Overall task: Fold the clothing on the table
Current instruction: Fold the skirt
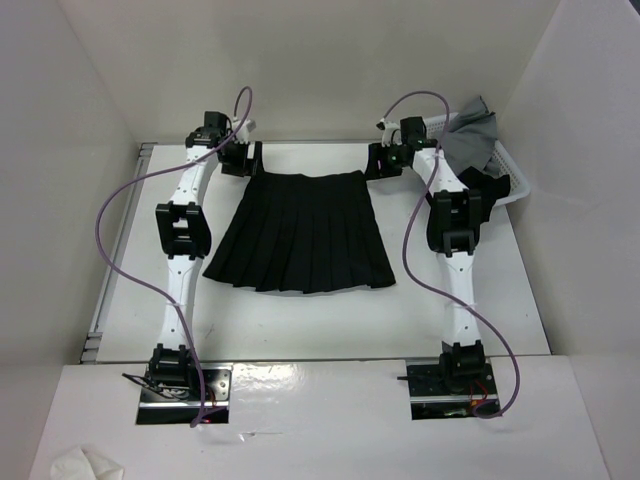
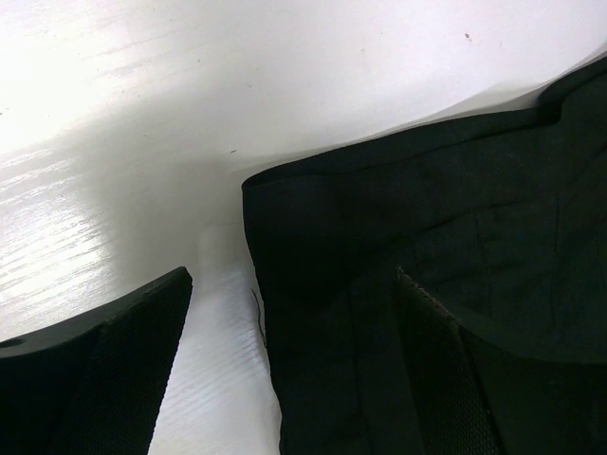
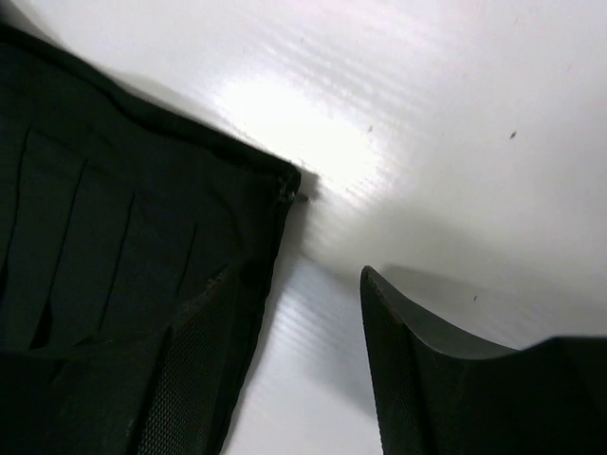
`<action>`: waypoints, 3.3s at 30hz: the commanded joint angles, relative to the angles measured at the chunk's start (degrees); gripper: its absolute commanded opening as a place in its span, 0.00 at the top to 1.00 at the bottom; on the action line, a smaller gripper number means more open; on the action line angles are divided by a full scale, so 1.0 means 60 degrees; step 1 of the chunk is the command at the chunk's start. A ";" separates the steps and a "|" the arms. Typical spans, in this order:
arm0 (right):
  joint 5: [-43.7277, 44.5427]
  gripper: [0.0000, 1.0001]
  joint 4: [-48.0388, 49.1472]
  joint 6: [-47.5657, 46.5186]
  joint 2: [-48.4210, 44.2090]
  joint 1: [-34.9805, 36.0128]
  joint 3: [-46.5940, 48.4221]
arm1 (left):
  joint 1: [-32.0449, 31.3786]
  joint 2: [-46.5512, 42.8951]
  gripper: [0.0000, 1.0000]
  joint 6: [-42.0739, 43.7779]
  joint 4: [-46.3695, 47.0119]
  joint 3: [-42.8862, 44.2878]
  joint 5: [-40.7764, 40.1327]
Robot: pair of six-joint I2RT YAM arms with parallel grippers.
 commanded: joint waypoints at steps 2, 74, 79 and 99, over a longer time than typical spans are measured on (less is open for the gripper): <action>-0.0229 0.39 -0.0165 0.0204 0.0361 0.0075 0.1024 | -0.0025 0.0237 0.09 0.0153 -0.0061 0.0342 0.0090; -0.0684 0.43 -0.0780 0.0029 0.1344 0.0691 0.2065 | 0.0561 0.1526 0.48 0.0314 0.0042 0.1470 0.3107; -0.0684 0.43 -0.0780 -0.0059 0.1344 0.0691 0.2065 | 0.0561 0.1526 0.41 0.0314 -0.0046 0.1470 0.2830; -0.0771 0.43 -0.0955 -0.0059 0.1344 0.0779 0.2153 | 0.0283 0.1599 0.35 0.0226 -0.0237 0.2100 -0.0277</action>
